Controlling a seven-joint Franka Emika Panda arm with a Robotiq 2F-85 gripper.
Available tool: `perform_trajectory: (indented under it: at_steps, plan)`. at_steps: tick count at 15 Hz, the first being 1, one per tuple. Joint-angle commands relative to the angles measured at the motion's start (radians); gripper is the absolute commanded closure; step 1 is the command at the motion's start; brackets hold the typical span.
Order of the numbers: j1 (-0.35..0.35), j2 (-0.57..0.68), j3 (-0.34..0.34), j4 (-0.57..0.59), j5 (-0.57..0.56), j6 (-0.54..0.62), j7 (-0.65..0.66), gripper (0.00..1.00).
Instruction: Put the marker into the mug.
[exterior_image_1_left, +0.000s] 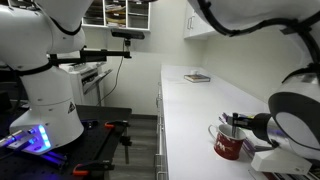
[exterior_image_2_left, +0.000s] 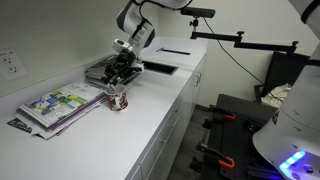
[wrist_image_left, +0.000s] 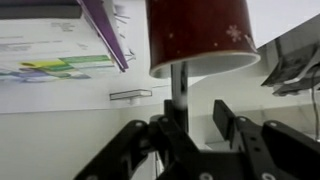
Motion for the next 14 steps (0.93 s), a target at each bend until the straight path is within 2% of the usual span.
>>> perform_trajectory:
  at_steps: [1,3,4,8,14]
  plan:
    - [0.05,-0.063,-0.041,-0.04,-0.04,0.079,0.019,0.19]
    - [0.075,-0.105,-0.058,-0.072,-0.066,0.155,0.058,0.03]
    - [0.087,-0.13,-0.062,-0.095,-0.074,0.209,0.069,0.01]
    - [0.145,-0.232,-0.07,-0.201,-0.137,0.401,0.179,0.0]
    - [0.23,-0.376,-0.058,-0.38,-0.388,0.588,0.473,0.0]
